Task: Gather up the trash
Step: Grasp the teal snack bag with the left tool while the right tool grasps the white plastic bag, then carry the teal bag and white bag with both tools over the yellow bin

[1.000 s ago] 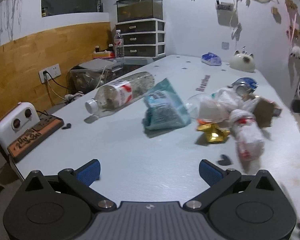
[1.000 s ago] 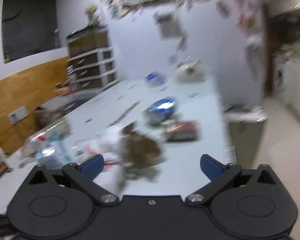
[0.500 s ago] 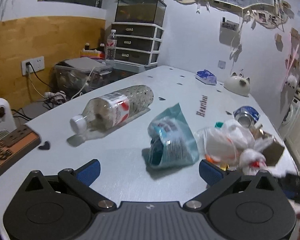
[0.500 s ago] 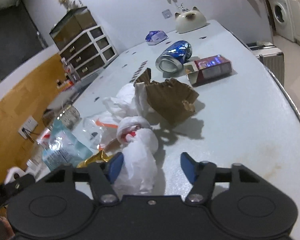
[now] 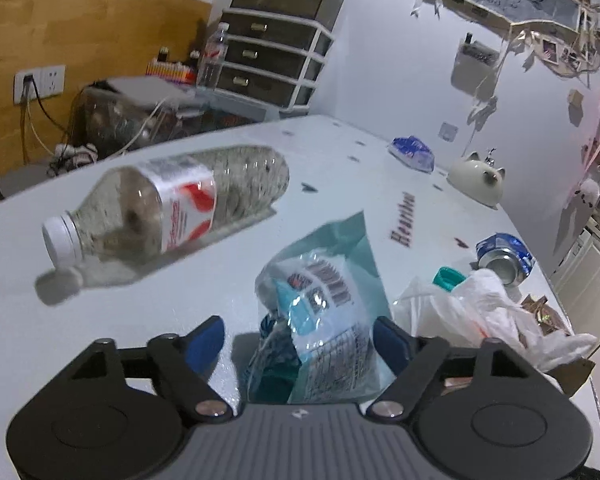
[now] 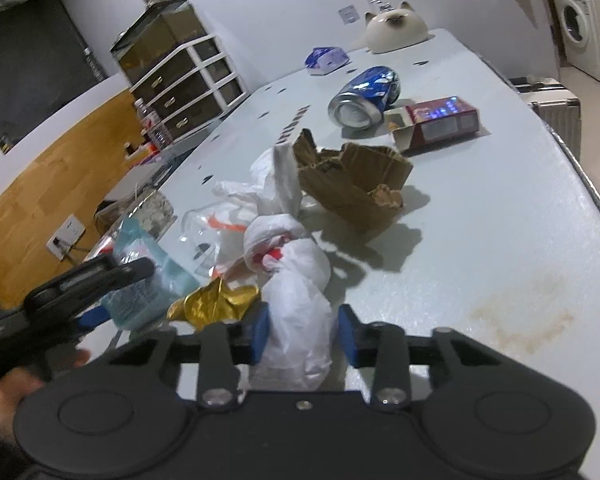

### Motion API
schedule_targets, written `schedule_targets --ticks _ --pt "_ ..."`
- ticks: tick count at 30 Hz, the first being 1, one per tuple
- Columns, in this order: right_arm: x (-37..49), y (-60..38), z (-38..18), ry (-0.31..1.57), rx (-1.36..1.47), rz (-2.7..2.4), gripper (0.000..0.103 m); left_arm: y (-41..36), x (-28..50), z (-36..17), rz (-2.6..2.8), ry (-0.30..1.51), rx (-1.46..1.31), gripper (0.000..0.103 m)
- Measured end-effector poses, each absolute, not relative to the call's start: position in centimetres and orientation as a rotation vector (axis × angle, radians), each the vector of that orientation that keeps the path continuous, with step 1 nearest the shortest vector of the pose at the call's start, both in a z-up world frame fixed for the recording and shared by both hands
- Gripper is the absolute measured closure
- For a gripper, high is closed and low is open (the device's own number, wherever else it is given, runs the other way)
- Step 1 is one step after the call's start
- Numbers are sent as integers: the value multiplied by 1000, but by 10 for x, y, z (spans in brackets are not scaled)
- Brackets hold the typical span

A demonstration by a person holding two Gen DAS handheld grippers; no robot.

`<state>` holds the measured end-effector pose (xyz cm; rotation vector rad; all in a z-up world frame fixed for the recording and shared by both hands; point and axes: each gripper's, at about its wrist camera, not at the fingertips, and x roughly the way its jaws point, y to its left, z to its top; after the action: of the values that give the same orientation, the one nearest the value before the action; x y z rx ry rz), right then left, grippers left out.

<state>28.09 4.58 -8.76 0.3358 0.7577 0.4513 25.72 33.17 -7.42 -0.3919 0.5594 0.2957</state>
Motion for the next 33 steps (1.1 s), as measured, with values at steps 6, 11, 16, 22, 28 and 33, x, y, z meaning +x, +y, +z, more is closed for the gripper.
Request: schedule_targets --ticks 6,11,16,22,28,33 --pt "267 40 -84 766 279 501 78 321 246 -74 273 543 -397 48" --pt "250 31 -83 749 243 523 82 301 219 -72 294 530 -356 50" --pt "234 16 -82 732 235 522 85 277 178 -68 347 505 -285 51" --pt "211 0 -80 700 205 517 86 248 137 -59 362 505 -241 51" --pt "190 -25 -76 662 208 513 86 209 108 -43 345 488 -182 51" --pt "176 -52 -69 615 211 503 86 171 88 -35 304 484 -140 51"
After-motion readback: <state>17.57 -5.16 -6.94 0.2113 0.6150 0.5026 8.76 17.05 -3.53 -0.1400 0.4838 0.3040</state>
